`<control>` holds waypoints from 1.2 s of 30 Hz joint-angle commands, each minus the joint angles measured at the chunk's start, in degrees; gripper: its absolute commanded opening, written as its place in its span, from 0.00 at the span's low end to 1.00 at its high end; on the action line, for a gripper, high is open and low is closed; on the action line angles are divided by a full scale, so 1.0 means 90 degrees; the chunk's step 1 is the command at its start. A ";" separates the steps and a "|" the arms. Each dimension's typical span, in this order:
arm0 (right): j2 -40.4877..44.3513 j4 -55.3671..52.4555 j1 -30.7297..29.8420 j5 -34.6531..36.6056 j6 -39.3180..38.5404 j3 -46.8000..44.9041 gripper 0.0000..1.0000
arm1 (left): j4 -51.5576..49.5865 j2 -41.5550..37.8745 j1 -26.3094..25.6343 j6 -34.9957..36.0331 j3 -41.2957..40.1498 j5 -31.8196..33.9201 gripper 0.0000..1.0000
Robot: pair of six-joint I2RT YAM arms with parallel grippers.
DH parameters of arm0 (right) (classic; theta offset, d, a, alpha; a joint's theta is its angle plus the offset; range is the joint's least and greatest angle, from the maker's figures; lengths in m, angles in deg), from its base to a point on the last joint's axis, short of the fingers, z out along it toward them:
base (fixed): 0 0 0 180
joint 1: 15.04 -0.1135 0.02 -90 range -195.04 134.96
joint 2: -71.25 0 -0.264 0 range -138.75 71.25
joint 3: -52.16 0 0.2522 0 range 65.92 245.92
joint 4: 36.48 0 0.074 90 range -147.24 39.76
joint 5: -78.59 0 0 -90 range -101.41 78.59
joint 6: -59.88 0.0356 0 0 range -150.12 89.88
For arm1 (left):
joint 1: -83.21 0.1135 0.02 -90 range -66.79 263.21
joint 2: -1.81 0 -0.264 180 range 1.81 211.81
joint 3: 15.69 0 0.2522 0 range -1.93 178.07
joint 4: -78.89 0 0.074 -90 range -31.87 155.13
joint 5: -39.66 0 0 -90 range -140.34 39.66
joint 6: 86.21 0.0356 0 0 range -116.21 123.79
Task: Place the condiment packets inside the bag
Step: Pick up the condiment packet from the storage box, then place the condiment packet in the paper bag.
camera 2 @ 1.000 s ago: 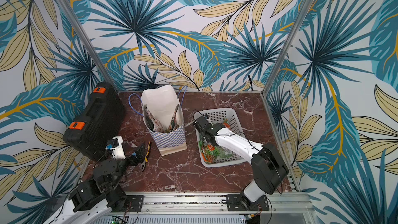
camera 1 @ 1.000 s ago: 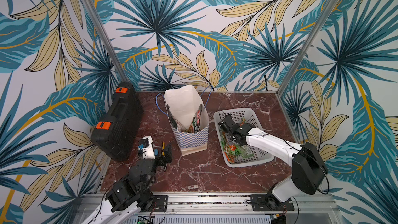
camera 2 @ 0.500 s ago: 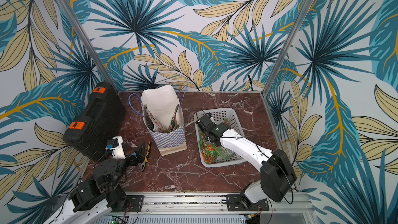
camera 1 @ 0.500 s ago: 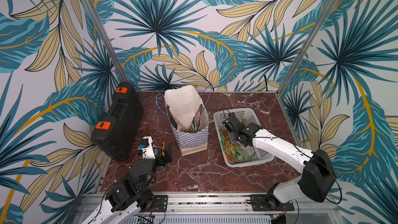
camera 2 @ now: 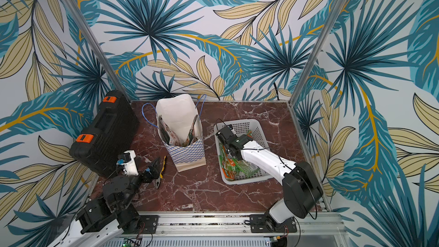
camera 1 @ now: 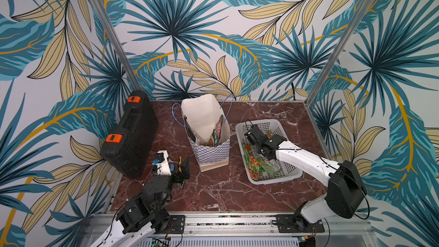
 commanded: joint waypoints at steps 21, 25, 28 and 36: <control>0.3225 0.1101 -0.0213 -0.3294 0.0766 0.2198 0.00 | 0.0158 0.0003 -0.0013 0.0047 -0.0177 -0.0038 1.00; 0.2714 0.1572 -0.0261 -0.4374 0.1130 0.2537 0.00 | 0.0158 0.0004 -0.0008 0.0046 -0.0183 -0.0038 1.00; 0.2226 0.1707 -0.0384 -0.4722 0.1243 0.2797 0.00 | 0.0158 -0.0002 -0.0011 0.0048 -0.0183 -0.0038 1.00; 0.1156 0.1540 -0.1003 -0.4623 0.0944 0.3591 0.00 | 0.0211 0.0003 -0.0007 0.0072 -0.0212 -0.0048 1.00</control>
